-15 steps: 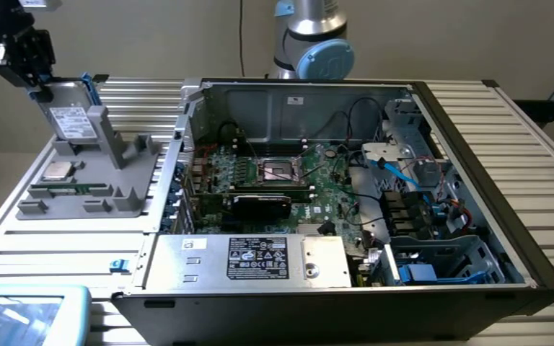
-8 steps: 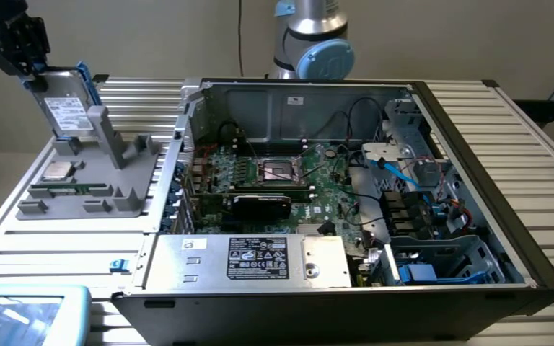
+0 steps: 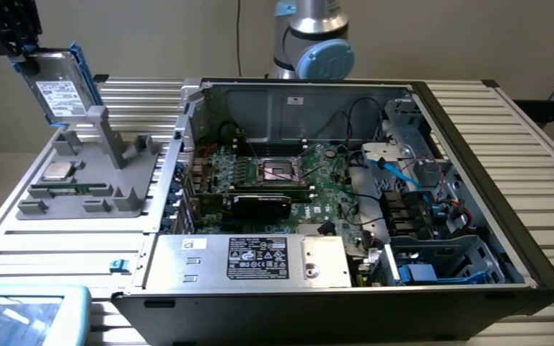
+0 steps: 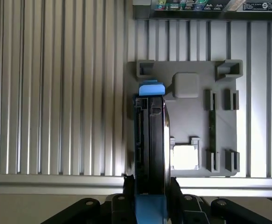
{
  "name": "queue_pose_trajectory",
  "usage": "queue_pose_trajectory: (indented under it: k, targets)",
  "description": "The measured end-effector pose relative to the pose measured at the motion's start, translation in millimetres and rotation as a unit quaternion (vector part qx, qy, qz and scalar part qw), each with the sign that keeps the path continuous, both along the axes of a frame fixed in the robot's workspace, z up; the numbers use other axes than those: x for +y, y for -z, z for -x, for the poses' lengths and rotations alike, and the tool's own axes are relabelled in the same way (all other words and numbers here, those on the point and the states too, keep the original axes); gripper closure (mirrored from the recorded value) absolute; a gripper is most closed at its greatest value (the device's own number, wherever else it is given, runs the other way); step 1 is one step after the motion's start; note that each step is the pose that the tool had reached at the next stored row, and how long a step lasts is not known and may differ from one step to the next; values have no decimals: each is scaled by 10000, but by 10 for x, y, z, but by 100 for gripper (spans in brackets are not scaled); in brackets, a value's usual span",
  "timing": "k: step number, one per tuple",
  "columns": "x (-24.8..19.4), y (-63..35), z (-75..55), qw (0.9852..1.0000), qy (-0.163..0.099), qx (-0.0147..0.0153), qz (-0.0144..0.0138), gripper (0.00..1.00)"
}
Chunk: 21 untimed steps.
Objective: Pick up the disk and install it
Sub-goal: 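Pick up the disk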
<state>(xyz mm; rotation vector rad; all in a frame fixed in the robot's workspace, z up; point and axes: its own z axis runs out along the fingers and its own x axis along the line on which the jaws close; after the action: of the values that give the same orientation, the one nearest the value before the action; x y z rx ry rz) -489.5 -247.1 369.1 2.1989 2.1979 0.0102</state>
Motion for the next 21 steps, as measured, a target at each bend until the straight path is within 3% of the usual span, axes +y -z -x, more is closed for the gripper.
queue_pose_trajectory:
  k: [10,16,21]
  targets:
    - [4,-348,-29,10000,-1,-7,0,63]
    - [4,-618,-215,10000,0,-6,-2,63]
    - [4,-826,-443,10000,0,-6,-23,63]
